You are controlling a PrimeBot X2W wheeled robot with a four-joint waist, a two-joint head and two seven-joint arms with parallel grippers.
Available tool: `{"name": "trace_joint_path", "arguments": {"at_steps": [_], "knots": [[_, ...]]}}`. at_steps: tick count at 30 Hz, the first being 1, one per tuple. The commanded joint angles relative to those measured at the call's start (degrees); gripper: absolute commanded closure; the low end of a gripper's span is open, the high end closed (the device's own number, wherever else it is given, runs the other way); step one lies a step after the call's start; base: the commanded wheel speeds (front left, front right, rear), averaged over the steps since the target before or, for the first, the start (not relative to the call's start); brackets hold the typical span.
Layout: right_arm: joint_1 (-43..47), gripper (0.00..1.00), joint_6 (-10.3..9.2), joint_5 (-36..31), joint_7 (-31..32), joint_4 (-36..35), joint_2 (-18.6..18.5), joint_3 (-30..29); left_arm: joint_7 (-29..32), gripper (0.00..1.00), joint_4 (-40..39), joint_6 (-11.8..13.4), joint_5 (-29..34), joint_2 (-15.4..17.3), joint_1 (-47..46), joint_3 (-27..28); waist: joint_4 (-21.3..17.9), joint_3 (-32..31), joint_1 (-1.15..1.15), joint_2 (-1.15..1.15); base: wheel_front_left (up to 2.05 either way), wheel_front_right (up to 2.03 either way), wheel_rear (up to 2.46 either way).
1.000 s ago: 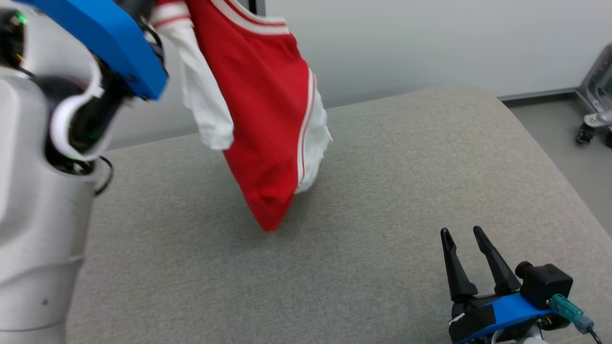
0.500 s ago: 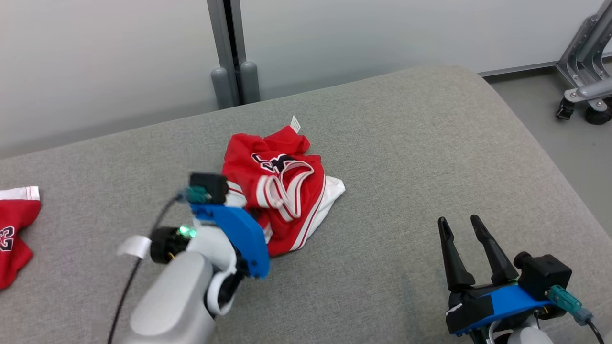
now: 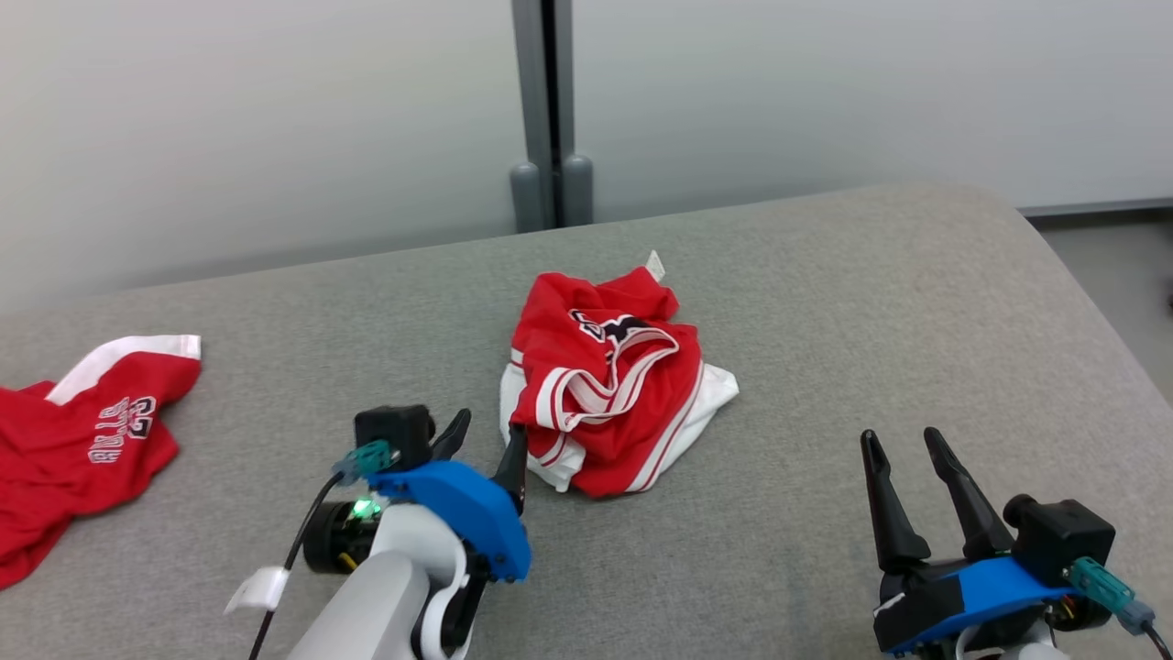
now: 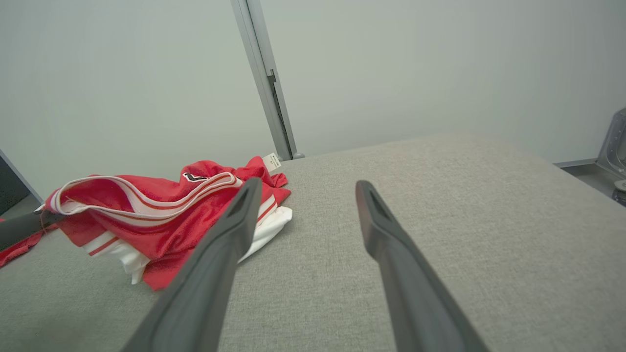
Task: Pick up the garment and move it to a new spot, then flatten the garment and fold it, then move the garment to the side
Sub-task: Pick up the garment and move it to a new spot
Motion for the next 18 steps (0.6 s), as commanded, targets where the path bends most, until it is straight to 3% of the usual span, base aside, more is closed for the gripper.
{"name": "trace_joint_path", "arguments": {"at_steps": [1, 12, 16, 18], "knots": [[1.0, 0.00, 0.03, -0.4, 0.1, -0.3, -0.3, -0.3, -0.7, 0.00, -1.1, -0.1, -0.5, 0.7, 1.4, 0.8, 0.6, -0.3, 0.00, 0.00, 0.00, 0.00, 0.00], [3.1, 0.00, 0.03, -1.0, 2.0, -2.7, -0.3, -3.7, -12.8, 0.00, -14.8, 2.9, 1.9, 7.8, 13.2, 4.3, 5.7, -2.6, 0.00, 0.00, 0.00, 0.00, 0.00], [3.5, 0.00, 0.03, -1.4, 2.5, -3.6, -0.3, -4.4, -15.8, 0.00, -17.6, 3.9, 2.2, 8.6, 16.0, 7.2, 6.8, -2.7, 0.00, 0.00, 0.00, 0.00, 0.00], [3.6, 0.00, 0.03, -1.4, 2.7, -3.9, -0.3, -4.8, -16.5, 0.00, -19.2, 3.3, 2.9, 8.8, 17.2, 9.1, 7.2, -2.7, 0.00, 0.00, 0.00, 0.00, 0.00]]}}
